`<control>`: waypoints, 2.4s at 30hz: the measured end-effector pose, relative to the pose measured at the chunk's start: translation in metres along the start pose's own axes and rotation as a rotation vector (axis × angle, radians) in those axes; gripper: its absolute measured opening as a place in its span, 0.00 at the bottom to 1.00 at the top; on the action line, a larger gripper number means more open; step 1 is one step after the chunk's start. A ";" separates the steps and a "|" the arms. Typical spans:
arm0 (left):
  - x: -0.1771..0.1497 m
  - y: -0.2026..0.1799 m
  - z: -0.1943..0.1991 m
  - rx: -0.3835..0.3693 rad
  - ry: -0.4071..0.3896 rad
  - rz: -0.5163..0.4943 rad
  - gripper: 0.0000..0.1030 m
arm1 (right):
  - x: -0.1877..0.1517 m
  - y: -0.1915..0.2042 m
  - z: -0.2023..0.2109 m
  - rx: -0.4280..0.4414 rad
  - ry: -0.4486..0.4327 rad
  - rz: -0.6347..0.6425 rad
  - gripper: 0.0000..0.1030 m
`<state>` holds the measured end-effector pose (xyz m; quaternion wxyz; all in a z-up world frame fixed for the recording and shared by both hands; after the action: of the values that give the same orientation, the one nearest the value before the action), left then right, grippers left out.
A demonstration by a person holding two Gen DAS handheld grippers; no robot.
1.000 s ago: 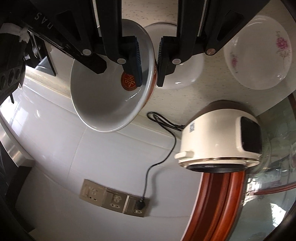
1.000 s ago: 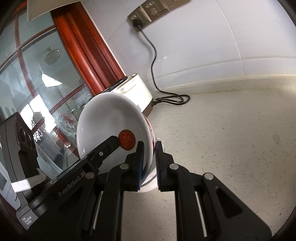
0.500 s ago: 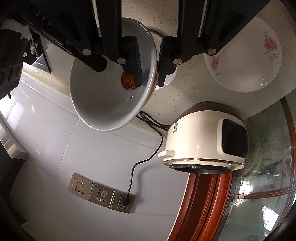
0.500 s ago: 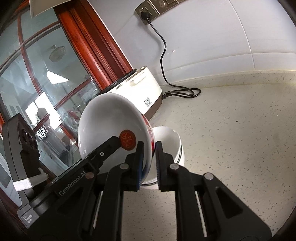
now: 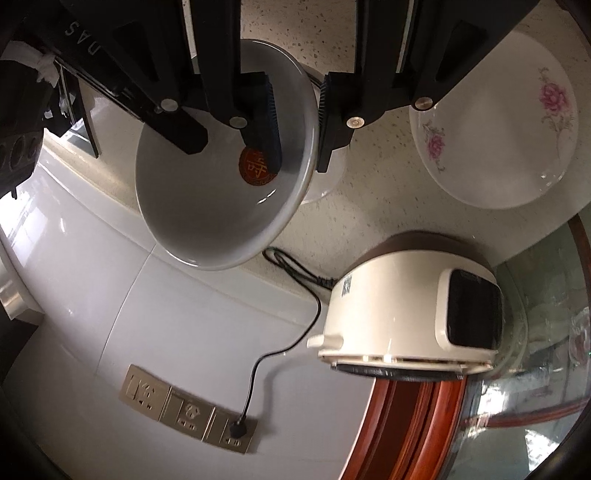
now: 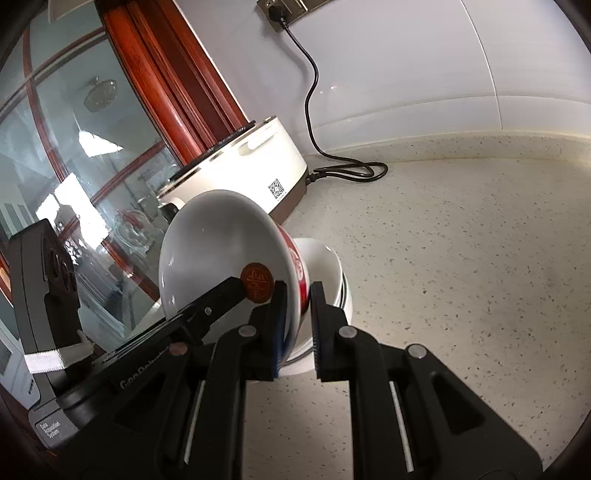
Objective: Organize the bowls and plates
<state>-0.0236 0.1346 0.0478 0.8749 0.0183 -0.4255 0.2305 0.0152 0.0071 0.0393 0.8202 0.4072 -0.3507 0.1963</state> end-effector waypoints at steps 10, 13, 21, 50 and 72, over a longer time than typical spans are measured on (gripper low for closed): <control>-0.002 0.000 -0.014 0.030 0.051 -0.018 0.23 | -0.001 -0.002 0.000 -0.016 0.009 0.014 0.21; -0.001 -0.002 -0.016 0.040 0.054 -0.036 0.23 | -0.001 -0.003 0.000 -0.020 0.005 0.018 0.21; 0.002 -0.006 -0.017 0.069 0.045 -0.075 0.27 | 0.001 -0.004 0.006 -0.046 -0.013 0.021 0.22; 0.010 -0.006 -0.013 0.037 0.030 -0.019 0.53 | 0.016 -0.020 0.031 0.001 -0.125 -0.090 0.73; 0.023 -0.015 0.014 0.154 -0.122 -0.112 0.81 | 0.022 -0.028 0.044 0.013 -0.170 -0.112 0.80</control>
<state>-0.0158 0.1273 0.0770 0.8548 0.1234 -0.4574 0.2120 0.0286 -0.0442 0.0590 0.7946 0.4465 -0.3943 0.1173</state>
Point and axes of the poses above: each gripper's, at about its wrist camera, not at the fingertips, and z roughly against the way its jaws point, y to its left, x to its top, the point moved 6 cm from there along -z, roughly the way its jaws point, and after that the axes turned 10 degrees about x, right-handed, at the moved point
